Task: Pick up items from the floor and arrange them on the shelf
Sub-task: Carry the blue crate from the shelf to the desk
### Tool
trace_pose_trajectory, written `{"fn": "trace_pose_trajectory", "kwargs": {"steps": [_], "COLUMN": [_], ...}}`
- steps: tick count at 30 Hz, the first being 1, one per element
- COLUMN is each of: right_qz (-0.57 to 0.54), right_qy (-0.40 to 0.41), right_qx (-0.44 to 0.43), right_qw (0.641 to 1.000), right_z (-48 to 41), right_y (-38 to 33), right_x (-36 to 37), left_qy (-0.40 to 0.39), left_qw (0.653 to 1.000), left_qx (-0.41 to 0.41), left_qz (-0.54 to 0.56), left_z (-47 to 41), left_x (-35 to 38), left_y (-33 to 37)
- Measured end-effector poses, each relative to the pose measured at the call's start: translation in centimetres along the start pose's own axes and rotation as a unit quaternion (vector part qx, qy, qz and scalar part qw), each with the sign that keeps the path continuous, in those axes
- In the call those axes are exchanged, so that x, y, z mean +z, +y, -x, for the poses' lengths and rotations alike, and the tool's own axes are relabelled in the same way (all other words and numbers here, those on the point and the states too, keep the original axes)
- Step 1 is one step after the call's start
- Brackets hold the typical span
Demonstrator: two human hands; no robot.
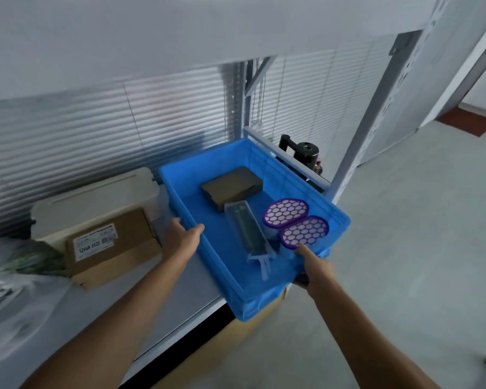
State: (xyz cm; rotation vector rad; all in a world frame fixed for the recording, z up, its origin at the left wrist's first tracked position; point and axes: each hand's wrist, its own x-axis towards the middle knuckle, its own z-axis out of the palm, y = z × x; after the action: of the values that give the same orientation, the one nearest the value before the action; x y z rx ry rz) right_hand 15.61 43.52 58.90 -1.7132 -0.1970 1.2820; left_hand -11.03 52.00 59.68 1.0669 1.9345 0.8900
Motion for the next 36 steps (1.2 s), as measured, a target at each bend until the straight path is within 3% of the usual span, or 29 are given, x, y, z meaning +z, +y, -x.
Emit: {"fn": "trace_pose_trajectory", "kwargs": {"steps": [3,6,12,16,18,22,31,36], "right_qz": [0.005,0.025,0.067,0.086,0.091,0.078,0.077,0.047], "right_qy": [0.036,0.079,0.170,0.181,0.189,0.212,0.369,0.442], "right_qx": [-0.017,-0.034,-0.035,-0.030,-0.018,0.004,0.029,0.025], "right_qw": [0.999,0.996,0.982,0.979,0.978,0.974,0.926,0.895], "right_z": [2.5,4.8,9.3,12.4,13.8,16.9,23.8,29.7], "right_y": [1.9,3.9,8.3,10.1,10.8,12.9,20.0,25.9], "right_x": [-3.6,-7.1,-14.1,-18.1,-20.1,-22.8,-30.3,-37.9], "left_qy": [0.036,0.060,0.009,-0.089,-0.168,-0.302,-0.303,-0.342], "left_qw": [0.990,0.958,0.897,0.869,0.870,0.889,0.842,0.808], "left_qx": [0.086,0.174,0.282,0.258,0.226,0.195,0.295,0.346], "left_qz": [-0.104,-0.220,-0.339,-0.412,-0.405,-0.284,-0.335,-0.332], "left_z": [0.0,-0.1,-0.9,-0.2,0.1,1.9,14.7,24.7], "left_x": [-0.5,-1.2,-1.8,-0.5,0.6,3.2,7.6,10.0], "left_y": [0.0,0.2,0.8,1.7,2.3,3.1,0.3,-1.4]}}
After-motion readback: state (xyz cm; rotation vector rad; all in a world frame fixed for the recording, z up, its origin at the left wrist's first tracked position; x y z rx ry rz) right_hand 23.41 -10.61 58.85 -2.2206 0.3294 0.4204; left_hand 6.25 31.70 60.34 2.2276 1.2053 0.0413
